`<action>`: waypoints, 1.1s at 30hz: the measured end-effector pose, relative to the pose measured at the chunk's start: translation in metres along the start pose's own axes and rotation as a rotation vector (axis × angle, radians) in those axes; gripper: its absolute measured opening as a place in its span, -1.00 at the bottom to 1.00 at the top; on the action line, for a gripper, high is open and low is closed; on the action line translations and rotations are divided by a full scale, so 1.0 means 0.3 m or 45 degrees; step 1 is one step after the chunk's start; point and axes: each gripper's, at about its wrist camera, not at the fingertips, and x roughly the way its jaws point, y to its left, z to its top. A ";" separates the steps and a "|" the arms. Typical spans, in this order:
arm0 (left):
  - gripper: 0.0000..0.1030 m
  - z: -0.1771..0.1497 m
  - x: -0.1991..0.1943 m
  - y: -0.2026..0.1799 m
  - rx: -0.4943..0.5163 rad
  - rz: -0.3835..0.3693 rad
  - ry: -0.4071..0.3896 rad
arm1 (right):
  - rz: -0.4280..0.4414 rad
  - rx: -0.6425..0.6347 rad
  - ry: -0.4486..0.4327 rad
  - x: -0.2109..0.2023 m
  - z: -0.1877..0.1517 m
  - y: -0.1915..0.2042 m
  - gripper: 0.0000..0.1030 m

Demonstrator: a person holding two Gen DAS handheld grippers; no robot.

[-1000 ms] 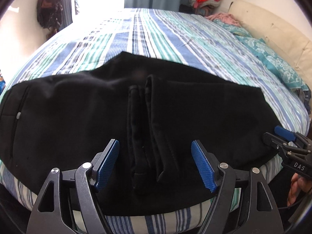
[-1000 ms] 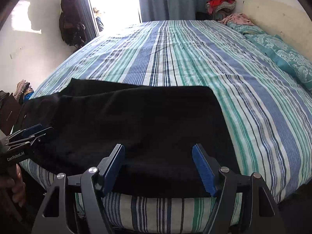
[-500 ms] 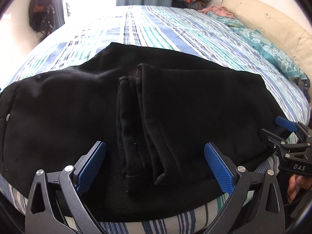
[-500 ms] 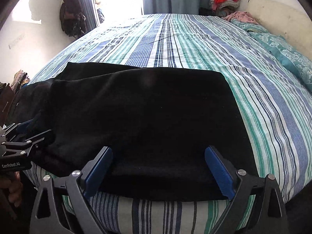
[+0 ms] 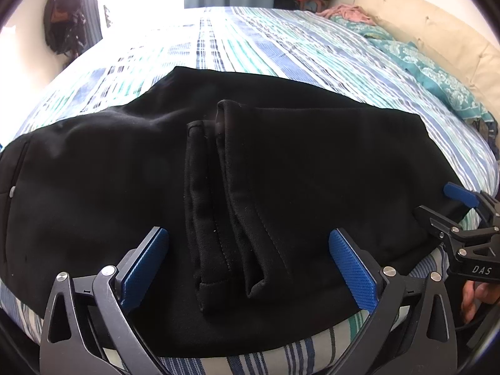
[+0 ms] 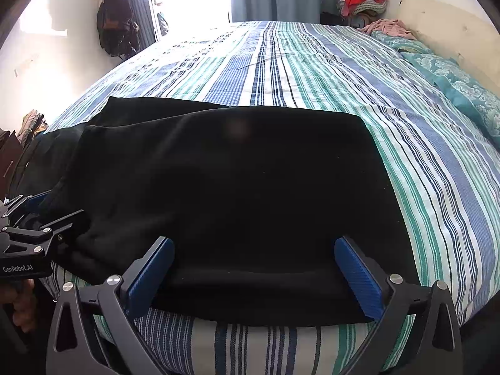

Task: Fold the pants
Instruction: 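Open both tools and hold them over the folded pants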

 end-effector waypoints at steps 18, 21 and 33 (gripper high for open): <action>0.99 0.007 0.005 -0.003 0.004 -0.003 0.014 | 0.000 -0.001 0.000 0.000 0.000 0.002 0.98; 0.99 0.007 0.005 -0.003 0.003 -0.004 0.013 | -0.001 -0.001 -0.001 0.001 0.001 0.003 0.98; 0.97 0.027 -0.124 0.052 -0.090 -0.044 -0.098 | 0.000 -0.006 -0.003 0.001 0.004 0.005 0.99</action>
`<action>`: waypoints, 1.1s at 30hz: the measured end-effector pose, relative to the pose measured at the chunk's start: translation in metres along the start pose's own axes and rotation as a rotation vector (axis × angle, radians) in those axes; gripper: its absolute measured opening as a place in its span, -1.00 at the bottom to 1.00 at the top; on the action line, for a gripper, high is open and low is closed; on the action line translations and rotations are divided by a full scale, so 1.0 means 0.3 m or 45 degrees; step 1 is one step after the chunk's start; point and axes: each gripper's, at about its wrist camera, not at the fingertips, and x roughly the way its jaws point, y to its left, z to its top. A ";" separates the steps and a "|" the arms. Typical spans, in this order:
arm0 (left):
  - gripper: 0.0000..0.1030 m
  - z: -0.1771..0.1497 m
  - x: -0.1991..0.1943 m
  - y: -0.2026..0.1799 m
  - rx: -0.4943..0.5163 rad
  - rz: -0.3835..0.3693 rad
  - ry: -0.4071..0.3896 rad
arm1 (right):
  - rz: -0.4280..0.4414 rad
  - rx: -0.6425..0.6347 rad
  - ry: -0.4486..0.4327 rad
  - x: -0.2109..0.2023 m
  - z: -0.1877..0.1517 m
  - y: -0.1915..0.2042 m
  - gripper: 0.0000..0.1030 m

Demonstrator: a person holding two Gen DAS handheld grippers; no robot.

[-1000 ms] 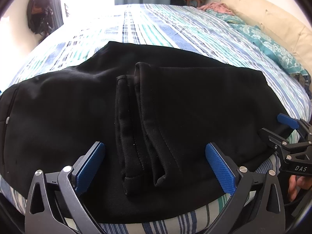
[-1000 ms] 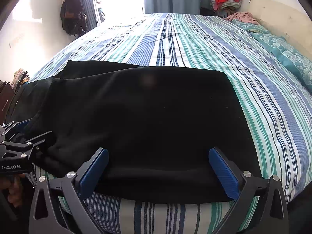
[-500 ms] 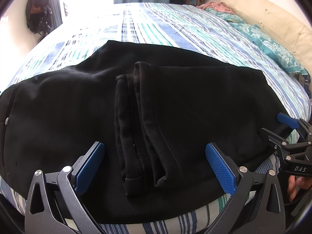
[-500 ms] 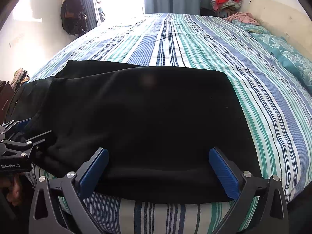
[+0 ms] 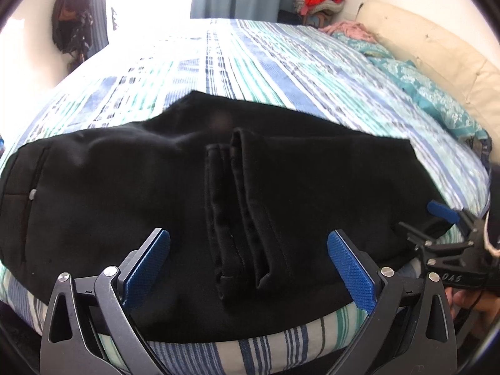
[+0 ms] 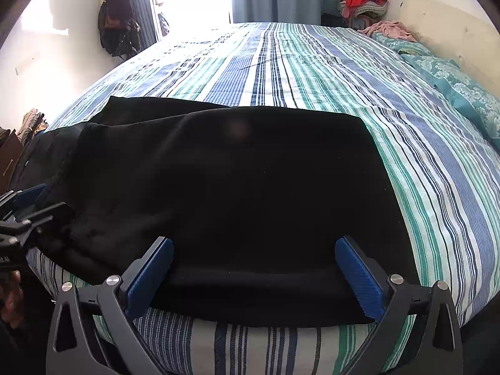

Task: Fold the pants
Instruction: 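Open both tools and hold them over the folded pants, then grasp the pants end with the left tool and fold it over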

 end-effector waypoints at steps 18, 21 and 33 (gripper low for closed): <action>0.96 0.158 -0.053 0.964 -0.677 0.084 0.111 | -0.009 -0.007 -0.006 0.004 0.004 0.007 1.00; 0.96 0.103 0.024 0.957 -0.647 0.111 0.207 | -0.014 -0.011 -0.011 0.005 0.006 0.008 1.00; 0.36 0.018 0.008 0.931 -0.693 -0.071 0.298 | -0.014 -0.022 -0.028 0.004 -0.002 0.010 1.00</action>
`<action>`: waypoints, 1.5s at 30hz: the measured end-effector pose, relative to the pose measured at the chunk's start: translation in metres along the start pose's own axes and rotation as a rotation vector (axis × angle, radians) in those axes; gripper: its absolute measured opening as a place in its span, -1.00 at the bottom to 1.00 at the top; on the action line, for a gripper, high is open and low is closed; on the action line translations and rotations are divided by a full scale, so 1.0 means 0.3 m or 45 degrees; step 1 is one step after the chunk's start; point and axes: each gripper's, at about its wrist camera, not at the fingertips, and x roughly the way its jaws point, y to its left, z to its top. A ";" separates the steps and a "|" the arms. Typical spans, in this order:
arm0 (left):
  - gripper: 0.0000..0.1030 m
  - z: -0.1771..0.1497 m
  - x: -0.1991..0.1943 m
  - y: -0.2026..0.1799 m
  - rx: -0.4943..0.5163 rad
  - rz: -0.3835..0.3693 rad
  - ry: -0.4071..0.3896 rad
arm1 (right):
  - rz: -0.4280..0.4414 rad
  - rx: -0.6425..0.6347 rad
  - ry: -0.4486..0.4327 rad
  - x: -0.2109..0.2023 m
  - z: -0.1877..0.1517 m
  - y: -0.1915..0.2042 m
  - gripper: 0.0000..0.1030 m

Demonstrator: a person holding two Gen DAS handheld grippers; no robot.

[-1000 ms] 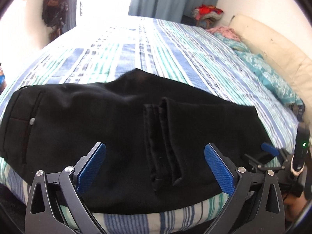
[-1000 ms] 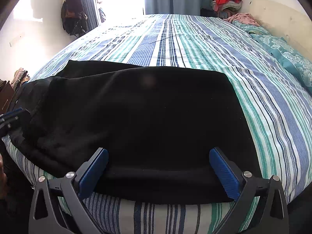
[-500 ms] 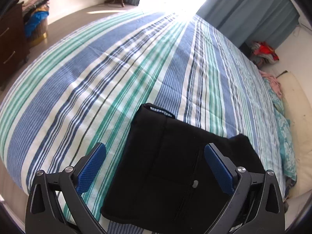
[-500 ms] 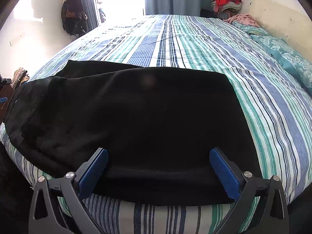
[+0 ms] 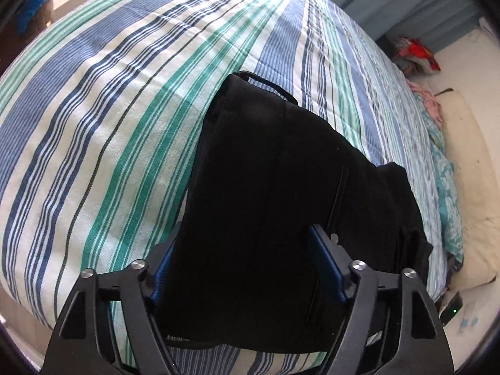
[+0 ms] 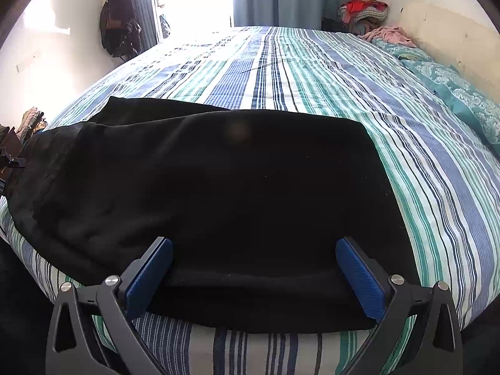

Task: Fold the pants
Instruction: 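Grasp the pants end with the left tool and fold it over, then open the left tool and withdraw it from the pants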

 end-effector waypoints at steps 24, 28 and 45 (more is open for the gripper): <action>-0.75 -0.266 0.008 -0.961 0.430 -0.221 -0.028 | 0.000 -0.007 0.003 0.008 0.006 -0.002 1.00; -0.41 -0.348 0.233 -1.063 0.540 -0.173 0.182 | 0.000 -0.010 0.000 0.008 0.005 -0.004 1.00; 0.19 -0.215 -0.153 -0.657 0.344 -0.046 -0.383 | 0.008 -0.028 0.002 0.003 -0.001 -0.010 1.00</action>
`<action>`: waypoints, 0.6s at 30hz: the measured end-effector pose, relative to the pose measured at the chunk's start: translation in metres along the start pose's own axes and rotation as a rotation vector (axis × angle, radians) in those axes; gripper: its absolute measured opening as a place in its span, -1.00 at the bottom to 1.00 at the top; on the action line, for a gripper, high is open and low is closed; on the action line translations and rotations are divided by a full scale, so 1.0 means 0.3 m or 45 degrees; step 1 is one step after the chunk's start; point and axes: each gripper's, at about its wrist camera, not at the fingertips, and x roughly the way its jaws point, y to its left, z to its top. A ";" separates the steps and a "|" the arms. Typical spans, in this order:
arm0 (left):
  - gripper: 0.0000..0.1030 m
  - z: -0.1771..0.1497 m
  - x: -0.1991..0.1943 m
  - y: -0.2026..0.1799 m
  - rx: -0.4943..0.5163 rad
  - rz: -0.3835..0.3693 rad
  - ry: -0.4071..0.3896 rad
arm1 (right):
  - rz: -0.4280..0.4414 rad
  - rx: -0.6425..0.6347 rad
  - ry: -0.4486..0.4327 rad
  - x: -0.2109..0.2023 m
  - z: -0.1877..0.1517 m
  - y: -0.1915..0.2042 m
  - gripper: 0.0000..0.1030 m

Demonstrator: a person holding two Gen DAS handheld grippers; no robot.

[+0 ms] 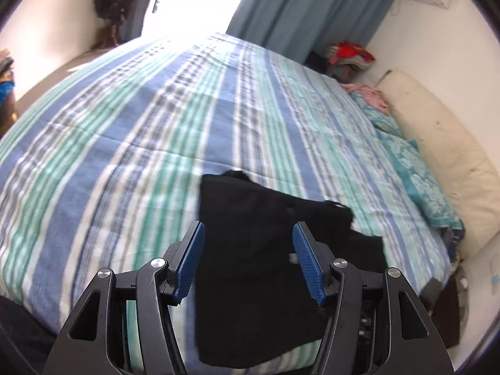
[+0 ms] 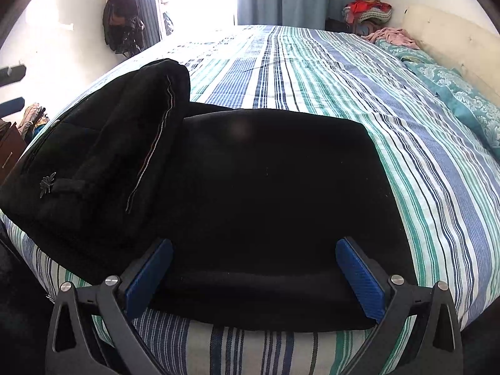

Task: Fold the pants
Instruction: 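Open the left tool and withdraw it from the pants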

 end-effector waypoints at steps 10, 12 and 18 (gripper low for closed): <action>0.18 -0.152 0.064 0.196 -0.179 0.152 0.067 | -0.003 -0.004 -0.024 -0.009 -0.013 0.007 1.00; 0.19 -0.145 0.063 0.184 -0.157 0.150 0.055 | -0.003 -0.004 -0.023 -0.008 -0.013 0.007 1.00; 0.19 -0.171 0.095 0.191 -0.126 0.187 0.085 | -0.002 -0.006 -0.027 -0.009 -0.013 0.008 1.00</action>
